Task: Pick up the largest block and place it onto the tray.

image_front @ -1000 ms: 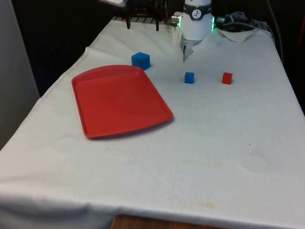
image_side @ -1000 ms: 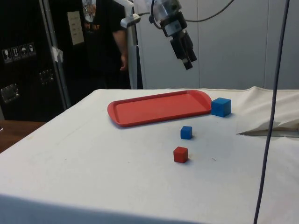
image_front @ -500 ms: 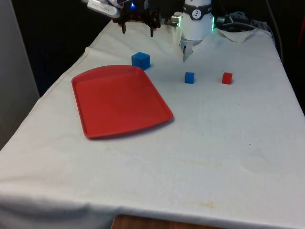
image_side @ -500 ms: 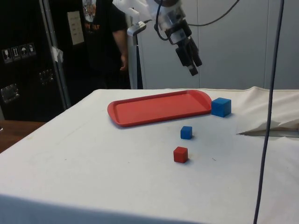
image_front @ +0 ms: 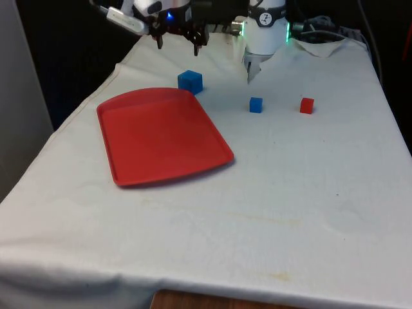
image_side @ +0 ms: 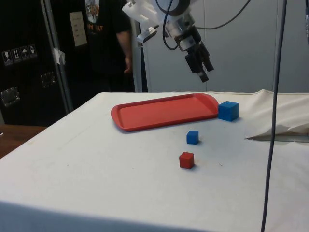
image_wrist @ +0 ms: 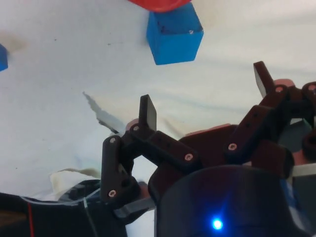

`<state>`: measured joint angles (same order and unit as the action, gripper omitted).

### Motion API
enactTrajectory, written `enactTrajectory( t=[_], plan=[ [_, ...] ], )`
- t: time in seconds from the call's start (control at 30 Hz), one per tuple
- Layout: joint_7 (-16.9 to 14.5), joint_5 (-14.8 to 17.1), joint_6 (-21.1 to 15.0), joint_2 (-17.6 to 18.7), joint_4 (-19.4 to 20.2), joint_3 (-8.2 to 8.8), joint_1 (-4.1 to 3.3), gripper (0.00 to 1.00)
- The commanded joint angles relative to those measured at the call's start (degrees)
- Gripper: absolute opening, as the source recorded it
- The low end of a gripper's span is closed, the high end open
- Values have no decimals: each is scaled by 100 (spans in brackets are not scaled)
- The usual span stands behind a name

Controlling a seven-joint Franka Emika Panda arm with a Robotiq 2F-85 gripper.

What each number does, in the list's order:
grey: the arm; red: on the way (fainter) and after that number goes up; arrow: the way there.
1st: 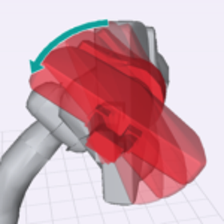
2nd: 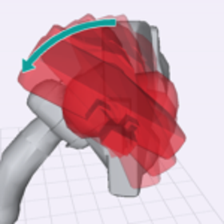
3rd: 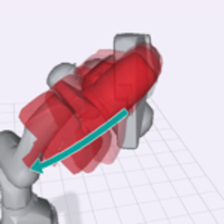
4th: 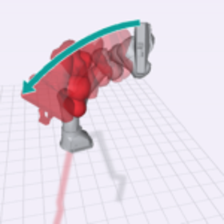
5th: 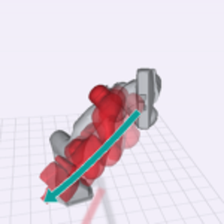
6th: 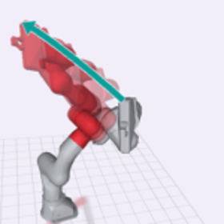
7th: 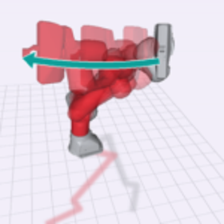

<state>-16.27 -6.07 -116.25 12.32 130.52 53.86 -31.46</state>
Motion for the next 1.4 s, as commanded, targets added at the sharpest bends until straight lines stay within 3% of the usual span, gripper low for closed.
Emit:
enactTrajectory(
  t=[0.0, 0.03, 0.27, 0.3, 0.6, 0.63, 0.67, 0.8, 0.93, 1.2, 1.23, 1.27, 1.37],
  plan=[
    [0, 40, -6, 29, 0, 6, 0, 100],
    [-17, 189, -34, 109, 0, -6, 40, 100],
    [11, 504, -46, 315, 0, -6, 46, 100],
    [11, 470, -23, 309, -6, 11, 17, 100],
    [-86, 974, -80, 481, 80, -6, 74, 100],
    [-46, 900, -23, 493, 40, 11, 40, 100],
    [-97, 1008, -86, 493, 92, -6, 74, 100],
    [-120, 1100, -115, 527, 172, 6, 97, 100],
    [-86, 1106, -97, 544, 235, 34, 74, 100],
    [-103, 1272, -407, 642, 527, 40, 132, 100],
    [-80, 1209, -332, 619, 510, 69, 97, 100],
    [-103, 1301, -435, 665, 550, 34, 138, 100],
    [-132, 1404, -544, 751, 619, 29, 155, 100]
  ],
)
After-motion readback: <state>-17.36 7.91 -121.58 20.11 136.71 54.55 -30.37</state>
